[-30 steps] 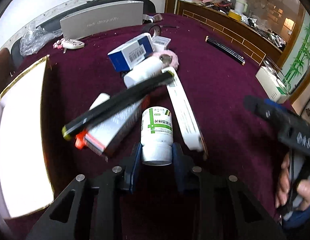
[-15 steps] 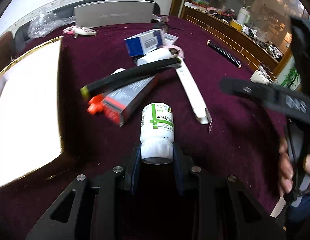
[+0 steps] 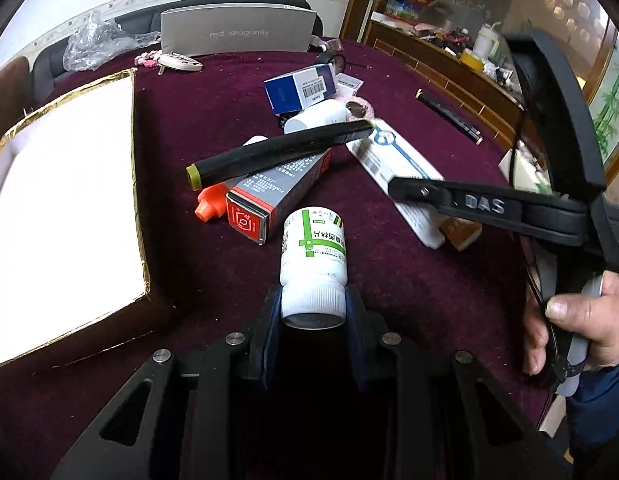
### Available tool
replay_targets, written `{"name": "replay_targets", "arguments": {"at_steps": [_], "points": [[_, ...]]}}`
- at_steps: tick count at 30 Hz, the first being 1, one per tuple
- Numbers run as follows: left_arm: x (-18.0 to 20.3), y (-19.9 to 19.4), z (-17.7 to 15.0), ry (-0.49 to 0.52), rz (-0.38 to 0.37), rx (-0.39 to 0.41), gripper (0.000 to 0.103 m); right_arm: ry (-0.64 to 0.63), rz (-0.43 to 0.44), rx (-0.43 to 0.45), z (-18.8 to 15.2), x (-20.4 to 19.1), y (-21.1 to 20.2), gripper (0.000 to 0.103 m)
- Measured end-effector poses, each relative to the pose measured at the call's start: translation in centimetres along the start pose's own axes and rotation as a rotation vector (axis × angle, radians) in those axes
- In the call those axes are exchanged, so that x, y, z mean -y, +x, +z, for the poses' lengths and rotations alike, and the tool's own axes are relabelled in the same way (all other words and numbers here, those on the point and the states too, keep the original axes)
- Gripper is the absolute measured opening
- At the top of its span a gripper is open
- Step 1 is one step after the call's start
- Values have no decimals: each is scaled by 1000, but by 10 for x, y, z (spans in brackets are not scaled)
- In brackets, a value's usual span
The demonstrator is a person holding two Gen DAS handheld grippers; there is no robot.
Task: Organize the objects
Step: 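Grasp the white-blue cream tube box with the right gripper while the left lifts the bottle, then carry the bottle and box into the gold-rimmed white tray and open both grippers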
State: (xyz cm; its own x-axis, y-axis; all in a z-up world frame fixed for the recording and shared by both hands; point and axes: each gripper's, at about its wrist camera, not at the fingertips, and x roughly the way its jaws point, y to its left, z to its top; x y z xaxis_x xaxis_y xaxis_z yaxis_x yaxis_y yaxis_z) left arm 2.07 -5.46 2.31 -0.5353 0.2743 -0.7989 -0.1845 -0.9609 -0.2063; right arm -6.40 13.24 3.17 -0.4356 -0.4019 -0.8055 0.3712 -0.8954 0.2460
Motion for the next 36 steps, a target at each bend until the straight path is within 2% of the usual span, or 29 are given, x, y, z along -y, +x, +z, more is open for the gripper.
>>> {"name": "replay_targets", "arguments": {"at_steps": [3, 9, 16, 26, 31, 36], "points": [[0, -8, 2, -10, -35, 28, 25, 22, 44, 14, -10, 8, -10, 17], [-4, -23, 5, -22, -41, 67, 26, 55, 86, 63, -23, 14, -36, 17], [-1, -11, 3, 17, 0, -2, 26, 27, 89, 55, -26, 6, -40, 17], [8, 9, 13, 40, 35, -44, 31, 4, 111, 32, -35, 0, -33, 18], [6, 5, 6, 24, 21, -3, 28, -7, 130, 41, -38, -2, -37, 18], [-10, -34, 5, -41, -49, 83, 28, -31, 165, 67, -36, -13, -50, 18]]}}
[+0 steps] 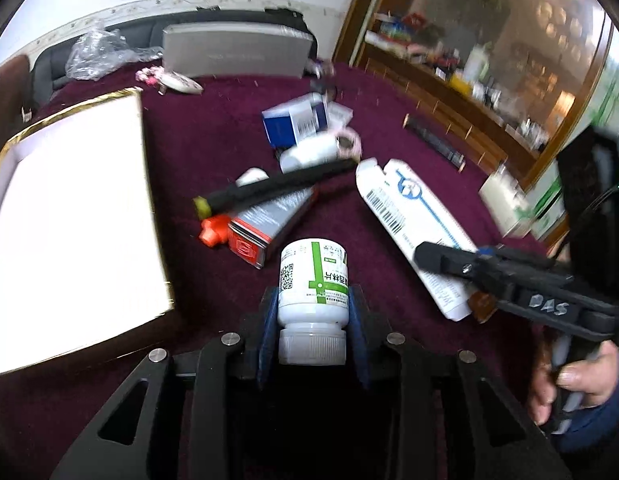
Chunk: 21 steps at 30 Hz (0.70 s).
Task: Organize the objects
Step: 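Carry the bottle and box into the gold-rimmed white tray and open both grippers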
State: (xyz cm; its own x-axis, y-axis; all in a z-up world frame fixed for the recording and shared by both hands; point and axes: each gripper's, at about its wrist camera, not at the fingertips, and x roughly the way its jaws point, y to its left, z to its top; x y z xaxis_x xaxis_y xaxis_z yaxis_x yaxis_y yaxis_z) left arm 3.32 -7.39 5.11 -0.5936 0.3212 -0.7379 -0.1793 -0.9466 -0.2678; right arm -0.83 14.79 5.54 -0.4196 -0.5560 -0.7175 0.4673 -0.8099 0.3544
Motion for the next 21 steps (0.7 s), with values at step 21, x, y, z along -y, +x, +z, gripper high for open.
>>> {"name": "replay_targets", "arguments": {"at_steps": [21], "points": [[-154, -111, 23, -224, 192, 174, 29, -243, 202, -70, 74, -169, 54, 18]]}}
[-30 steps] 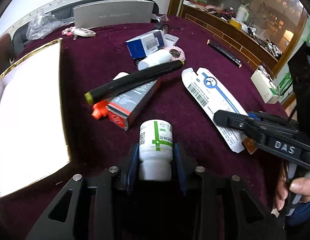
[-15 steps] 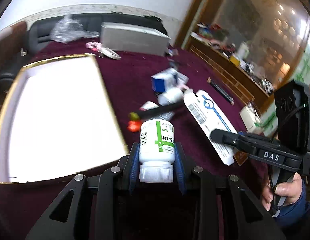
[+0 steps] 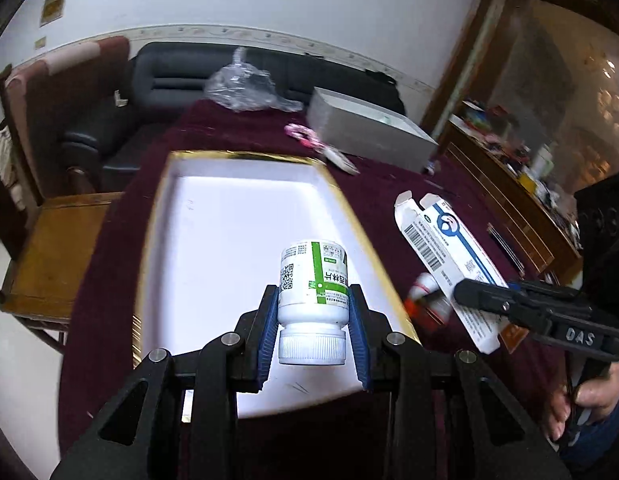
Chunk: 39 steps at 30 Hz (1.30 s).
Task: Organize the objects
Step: 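Carry the bottle and box into the gold-rimmed white tray and open both grippers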
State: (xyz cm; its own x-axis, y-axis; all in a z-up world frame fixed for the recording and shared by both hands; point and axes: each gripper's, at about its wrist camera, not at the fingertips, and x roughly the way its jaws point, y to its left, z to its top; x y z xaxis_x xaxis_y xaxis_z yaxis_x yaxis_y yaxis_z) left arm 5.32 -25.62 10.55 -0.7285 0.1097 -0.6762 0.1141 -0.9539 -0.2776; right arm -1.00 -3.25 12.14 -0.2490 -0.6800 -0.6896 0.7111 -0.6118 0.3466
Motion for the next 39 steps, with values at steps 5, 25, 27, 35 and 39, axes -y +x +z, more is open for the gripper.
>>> {"name": "replay_targets", "arguments": {"at_steps": [5, 25, 27, 35, 39], "points": [[-29, 24, 30, -16, 34, -29, 29, 26, 26, -55, 34, -13, 40, 18], [-116, 136, 81, -215, 86, -143, 29, 186, 22, -179, 107, 0, 192, 18], [-119, 138, 79, -206, 112, -145, 29, 175, 15, -178, 107, -1, 199, 18], [-125, 140, 82, -224, 107, -131, 29, 177, 3, -192, 106, 1, 218, 18], [-129, 141, 84, -253, 71, -123, 29, 174, -1, -187, 105, 1, 220, 18]]}}
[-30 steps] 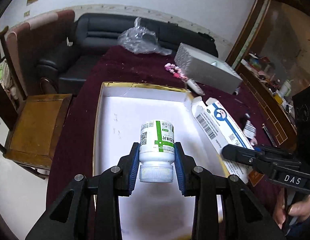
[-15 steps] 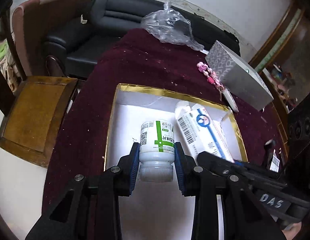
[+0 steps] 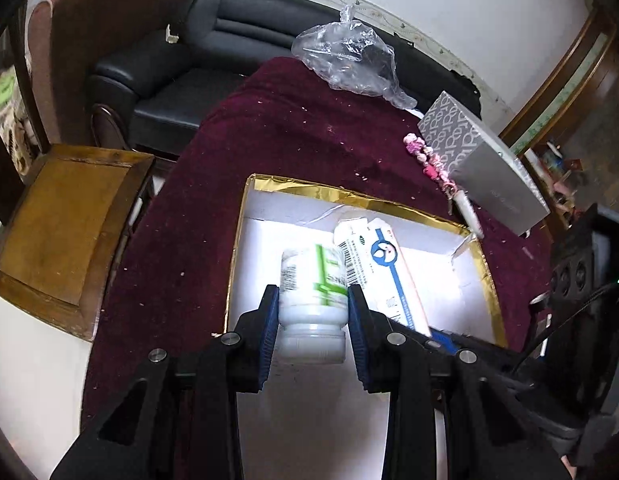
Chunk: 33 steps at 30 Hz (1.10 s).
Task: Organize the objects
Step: 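Carry the bottle and box into the gold-rimmed white tray and open both grippers, then move both open grippers back over the pile of items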
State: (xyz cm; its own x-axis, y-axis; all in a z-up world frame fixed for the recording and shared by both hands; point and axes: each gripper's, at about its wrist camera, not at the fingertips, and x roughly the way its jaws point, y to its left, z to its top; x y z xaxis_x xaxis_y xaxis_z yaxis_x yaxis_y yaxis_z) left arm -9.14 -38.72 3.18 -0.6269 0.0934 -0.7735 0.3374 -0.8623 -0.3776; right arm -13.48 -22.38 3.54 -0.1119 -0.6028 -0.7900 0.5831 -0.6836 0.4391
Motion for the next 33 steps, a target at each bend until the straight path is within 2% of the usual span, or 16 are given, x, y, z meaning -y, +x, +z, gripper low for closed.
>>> {"name": "replay_targets", "arguments": {"at_steps": [10, 13, 16, 21, 27, 30, 33], "points": [[-2, -4, 3, -16, -40, 6, 35, -21, -24, 0, 3, -4, -1, 24], [-4, -12, 4, -27, -51, 33, 39, -27, -33, -1, 2, -1, -4, 31], [-2, -19, 3, -25, -39, 65, 46, -23, -22, 4, 0, 2, -9, 32], [6, -23, 1, 8, -36, 78, 46, -19, 1, 27, -6, 6, -27, 32], [17, -27, -5, 59, -66, 87, 46, -33, 58, 73, -42, 11, -71, 33], [32, -30, -12, 109, -75, 80, 47, -54, 105, 101, -73, 19, -100, 35], [59, -39, -25, 171, -115, 66, 47, -74, 114, 161, -100, 37, -139, 35]]}}
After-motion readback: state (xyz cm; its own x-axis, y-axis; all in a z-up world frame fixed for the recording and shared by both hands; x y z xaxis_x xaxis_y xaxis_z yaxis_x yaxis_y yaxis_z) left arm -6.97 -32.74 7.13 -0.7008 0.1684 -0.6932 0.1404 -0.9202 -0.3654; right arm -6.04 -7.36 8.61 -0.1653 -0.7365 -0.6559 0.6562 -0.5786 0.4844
